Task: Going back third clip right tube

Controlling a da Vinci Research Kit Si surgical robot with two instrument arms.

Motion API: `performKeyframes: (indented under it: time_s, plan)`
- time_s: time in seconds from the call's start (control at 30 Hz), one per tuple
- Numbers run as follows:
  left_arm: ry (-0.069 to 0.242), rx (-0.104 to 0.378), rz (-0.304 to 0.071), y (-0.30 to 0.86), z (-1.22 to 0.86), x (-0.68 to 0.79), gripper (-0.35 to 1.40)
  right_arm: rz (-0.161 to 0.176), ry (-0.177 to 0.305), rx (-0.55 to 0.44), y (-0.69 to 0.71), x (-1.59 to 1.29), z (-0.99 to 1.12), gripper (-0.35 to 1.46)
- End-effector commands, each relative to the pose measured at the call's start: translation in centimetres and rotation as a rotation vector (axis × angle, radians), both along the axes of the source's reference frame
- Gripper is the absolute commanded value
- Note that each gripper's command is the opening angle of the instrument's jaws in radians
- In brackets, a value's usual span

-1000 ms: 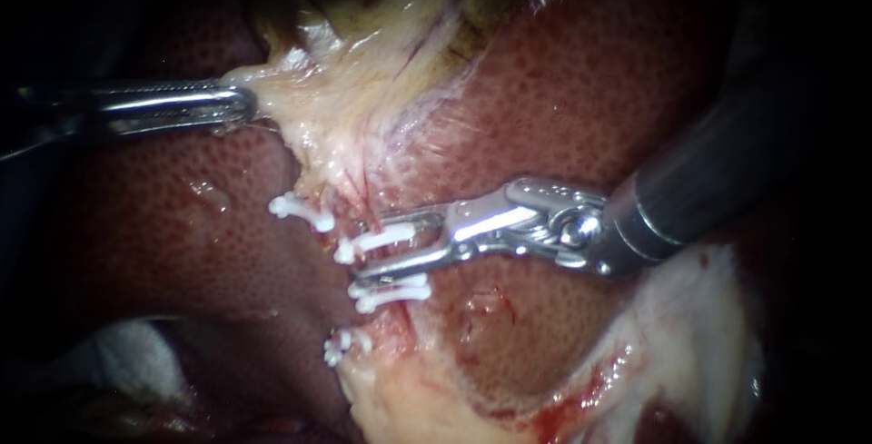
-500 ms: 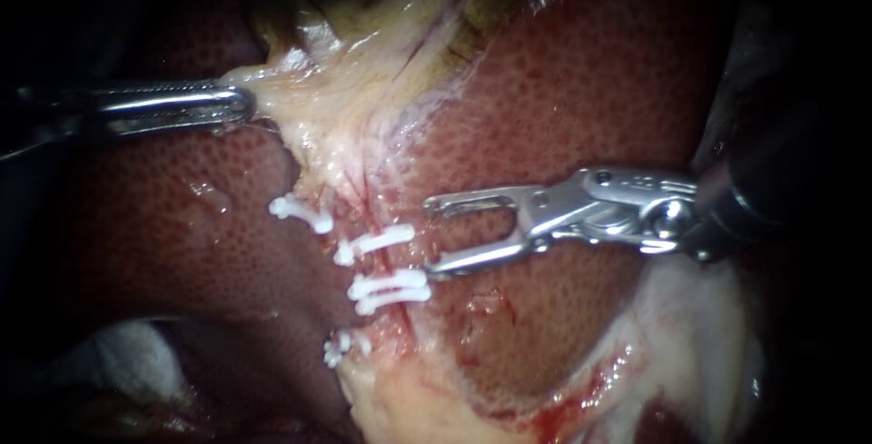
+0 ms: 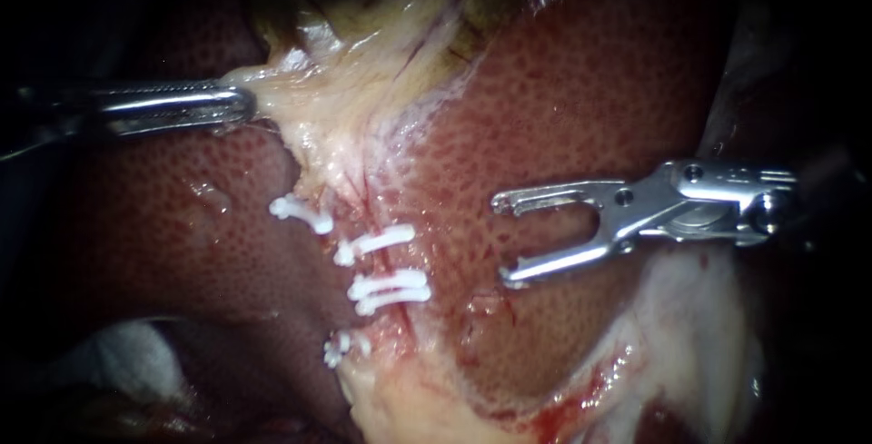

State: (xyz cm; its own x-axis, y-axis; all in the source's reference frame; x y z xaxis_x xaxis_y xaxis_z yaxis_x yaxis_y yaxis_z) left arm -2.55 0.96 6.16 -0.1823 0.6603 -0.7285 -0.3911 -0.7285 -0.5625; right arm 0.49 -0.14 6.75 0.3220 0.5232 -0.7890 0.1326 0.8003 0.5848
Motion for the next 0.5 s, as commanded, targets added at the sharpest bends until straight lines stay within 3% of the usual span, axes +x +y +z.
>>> performKeyframes:
  time_s: [0.03,0.5]
  plan:
    - [0.001,-0.001,-0.001,-0.01,0.01,-0.01,-0.35,-0.001,0.000,0.002,0.00,-0.01,0.00,0.49]
    - [0.013,-0.014,0.000,-0.12,0.30,-0.22,-0.35,-0.007,0.005,-0.001,0.02,-0.14,-0.04,0.50]
